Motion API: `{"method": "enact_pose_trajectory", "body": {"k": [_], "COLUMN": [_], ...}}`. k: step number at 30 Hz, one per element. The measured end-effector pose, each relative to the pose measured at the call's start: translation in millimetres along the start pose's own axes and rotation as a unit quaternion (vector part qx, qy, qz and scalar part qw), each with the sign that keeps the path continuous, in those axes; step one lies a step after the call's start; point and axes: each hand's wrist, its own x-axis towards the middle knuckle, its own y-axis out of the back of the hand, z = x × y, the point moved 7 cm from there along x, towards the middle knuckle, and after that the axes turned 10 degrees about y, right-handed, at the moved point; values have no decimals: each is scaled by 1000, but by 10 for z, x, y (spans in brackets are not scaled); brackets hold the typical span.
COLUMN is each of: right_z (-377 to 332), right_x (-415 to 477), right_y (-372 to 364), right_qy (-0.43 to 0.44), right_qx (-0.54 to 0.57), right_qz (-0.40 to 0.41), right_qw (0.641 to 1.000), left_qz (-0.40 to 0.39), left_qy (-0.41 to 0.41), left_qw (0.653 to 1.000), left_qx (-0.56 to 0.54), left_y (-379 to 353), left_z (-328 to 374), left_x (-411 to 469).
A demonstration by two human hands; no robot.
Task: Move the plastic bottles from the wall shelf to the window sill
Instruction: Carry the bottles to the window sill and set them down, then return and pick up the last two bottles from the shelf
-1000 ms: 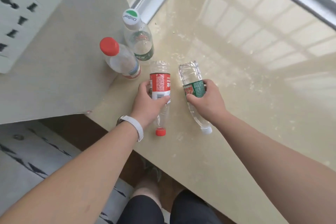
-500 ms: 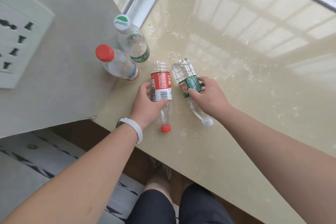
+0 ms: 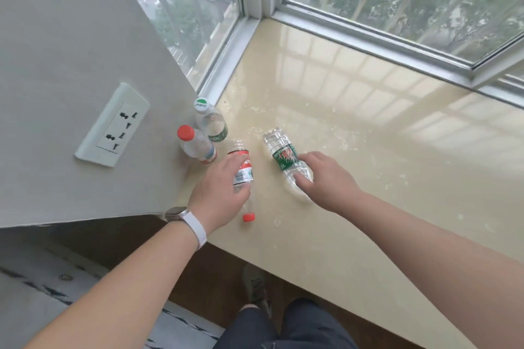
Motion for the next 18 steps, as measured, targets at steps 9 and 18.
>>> {"method": "enact_pose_trajectory", "body": {"k": [9,18], "right_z": [-581,-830], "right_x": [-858,-1691], "right_y": [720,1115], "right_qy": [44,20], "right_qx": [-107,-187], "right_qz": [83,152], "right_qw": [990,970], "left_qz": [87,155], "left_qy": [-137,-310], "left_qw": [980,920], "left_qx": [115,182], "left_y": [558,938], "left_z": [529,1004], "left_x": [-693,-1314]}}
